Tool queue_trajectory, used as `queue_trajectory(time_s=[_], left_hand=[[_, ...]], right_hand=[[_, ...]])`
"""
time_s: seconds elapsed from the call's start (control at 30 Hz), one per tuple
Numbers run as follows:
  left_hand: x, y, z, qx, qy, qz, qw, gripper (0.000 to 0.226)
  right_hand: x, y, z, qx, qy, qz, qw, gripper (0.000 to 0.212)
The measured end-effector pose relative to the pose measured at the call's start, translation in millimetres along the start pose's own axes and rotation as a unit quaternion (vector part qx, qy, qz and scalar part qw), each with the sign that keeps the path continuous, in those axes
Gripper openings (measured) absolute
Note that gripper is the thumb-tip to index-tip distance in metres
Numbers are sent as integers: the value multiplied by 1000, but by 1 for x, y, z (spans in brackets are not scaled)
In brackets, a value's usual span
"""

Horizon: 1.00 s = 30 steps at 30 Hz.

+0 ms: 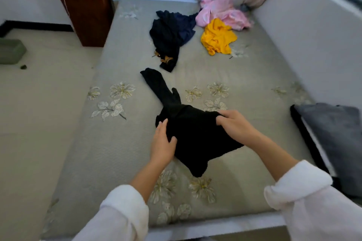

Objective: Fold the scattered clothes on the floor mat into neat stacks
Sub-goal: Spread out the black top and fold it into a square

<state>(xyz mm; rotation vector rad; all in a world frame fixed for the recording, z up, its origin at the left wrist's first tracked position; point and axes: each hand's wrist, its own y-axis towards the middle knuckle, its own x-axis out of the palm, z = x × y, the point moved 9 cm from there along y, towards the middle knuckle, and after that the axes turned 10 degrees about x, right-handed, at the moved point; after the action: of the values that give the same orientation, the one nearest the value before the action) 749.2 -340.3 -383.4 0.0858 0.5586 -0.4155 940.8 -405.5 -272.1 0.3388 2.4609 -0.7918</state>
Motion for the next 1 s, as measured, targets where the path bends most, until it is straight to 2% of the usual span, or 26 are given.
queue_trajectory(time_s=[0.07, 0.2, 0.23, 0.3, 0.4, 0.47, 0.53, 0.6, 0.67, 0.73, 0.8, 0.87, 0.9, 0.93, 1.0], left_hand=[[4, 13, 12, 13, 5, 8, 1000, 69], [28, 22, 17, 9, 9, -76, 997, 70], [31, 23, 20, 15, -4, -76, 997, 62], [33, 25, 27, 21, -35, -64, 997, 42], [34, 24, 42, 23, -89, -74, 993, 21], [25, 27, 56, 24, -111, -56, 992, 22], [9, 35, 72, 21, -119, -23, 992, 29], [-9, 42, 91, 40, -102, 0, 994, 35], [-26, 47, 113, 65, -76, -11, 995, 45], [-36, 49, 132, 68, -66, -84, 992, 54], [-41, 51, 140, 55, 4, -199, 978, 56], [-40, 54, 141, 34, 64, -319, 945, 38], [-40, 58, 140, 31, 96, -355, 929, 30], [-44, 69, 137, 34, 149, -352, 924, 22], [-63, 99, 140, 39, 247, -259, 933, 11]], right_hand=[[-14, -15, -12, -9, 0, -5, 1000, 20], [-41, -40, -25, -25, 21, -36, 999, 13], [-49, -45, -26, -27, 26, -39, 999, 12], [-71, -50, -23, -30, 47, -25, 998, 24], [-105, -53, -5, -9, 130, -8, 991, 35], [-123, -54, 10, 3, 148, 1, 989, 25], [-132, -55, 22, 4, 129, -34, 991, 19], [-134, -59, 31, -4, 56, -98, 994, 15], [-148, -56, 47, -8, -82, -73, 994, 34], [-173, -46, 61, -10, -186, 15, 982, 37], [-191, -33, 71, -7, -233, 69, 970, 28], [-203, -19, 74, -2, -305, 99, 947, 13], [-208, -12, 74, 3, -340, 110, 934, 7], [-213, -4, 73, 11, -369, 124, 921, 5], [-227, 9, 65, 26, -413, 171, 894, 11]])
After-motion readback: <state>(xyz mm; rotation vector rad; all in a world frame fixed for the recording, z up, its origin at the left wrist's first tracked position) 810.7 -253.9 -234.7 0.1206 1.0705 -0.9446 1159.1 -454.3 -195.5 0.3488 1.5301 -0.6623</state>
